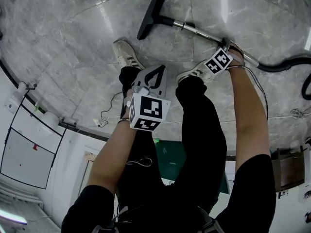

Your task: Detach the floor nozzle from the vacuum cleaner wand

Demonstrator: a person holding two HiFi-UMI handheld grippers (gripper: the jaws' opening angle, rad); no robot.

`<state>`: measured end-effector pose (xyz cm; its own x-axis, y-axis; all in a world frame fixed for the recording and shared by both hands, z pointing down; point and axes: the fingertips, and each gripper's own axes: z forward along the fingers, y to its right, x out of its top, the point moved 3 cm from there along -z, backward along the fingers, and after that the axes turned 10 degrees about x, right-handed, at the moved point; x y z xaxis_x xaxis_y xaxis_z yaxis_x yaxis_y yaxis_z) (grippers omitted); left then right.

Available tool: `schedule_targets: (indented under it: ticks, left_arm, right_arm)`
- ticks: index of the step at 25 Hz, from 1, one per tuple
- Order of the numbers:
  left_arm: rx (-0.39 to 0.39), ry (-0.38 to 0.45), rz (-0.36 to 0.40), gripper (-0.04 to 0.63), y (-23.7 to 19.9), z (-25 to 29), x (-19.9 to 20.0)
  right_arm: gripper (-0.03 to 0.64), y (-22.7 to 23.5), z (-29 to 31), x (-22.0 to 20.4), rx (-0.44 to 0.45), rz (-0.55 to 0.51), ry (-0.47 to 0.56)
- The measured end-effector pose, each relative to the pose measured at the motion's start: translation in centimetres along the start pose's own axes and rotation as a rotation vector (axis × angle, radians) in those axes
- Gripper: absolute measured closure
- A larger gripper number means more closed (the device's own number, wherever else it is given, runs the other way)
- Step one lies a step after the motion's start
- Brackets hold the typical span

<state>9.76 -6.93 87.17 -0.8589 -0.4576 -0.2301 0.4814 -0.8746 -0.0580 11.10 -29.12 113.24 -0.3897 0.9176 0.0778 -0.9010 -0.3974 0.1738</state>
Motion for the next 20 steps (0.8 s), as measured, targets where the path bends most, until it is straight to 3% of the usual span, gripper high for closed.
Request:
schedule_targets:
  ticks: [5, 7, 10, 12, 14, 16, 20]
  left_arm:
    - [0.009, 0.003, -0.012, 0.59, -0.4, 0.7, 0.1]
    - [-0.047, 0.01, -0.058, 0.589, 0.5, 0.4, 0.7]
    - [-0.178, 0.019, -0.265, 0.588, 0.9, -0.2, 2.2]
    - [-0.222, 0.038, -0.398, 0.578, 0.4, -0.7, 3.3]
    - [-0.242, 0.06, -0.511, 0.512, -0.5, -0.7, 4.3]
    - [-0.263, 0.071, -0.658, 0.384, -1.7, -0.4, 5.2]
    - [-0.278, 0.07, -0.959, 0.33, -5.0, 0.2, 5.6]
  right_arm:
    - [0.446, 0.1, -0.8, 0.3, 0.014, -0.088, -0.005]
    - [0.448, 0.1, -2.0, 0.1, 0.024, -0.088, 0.005]
    - [0.451, 0.5, -5.1, 0.5, 0.02, -0.061, 0.053]
    - [0.451, 0.5, -7.9, 1.1, 0.01, -0.053, 0.091]
    - [0.451, 0.3, -10.6, 1.7, 0.015, -0.059, 0.138]
    - [0.451, -0.2, -13.4, 2.0, 0.022, -0.064, 0.186]
    - [0.453, -1.7, -19.2, 1.7, 0.0, -0.068, 0.258]
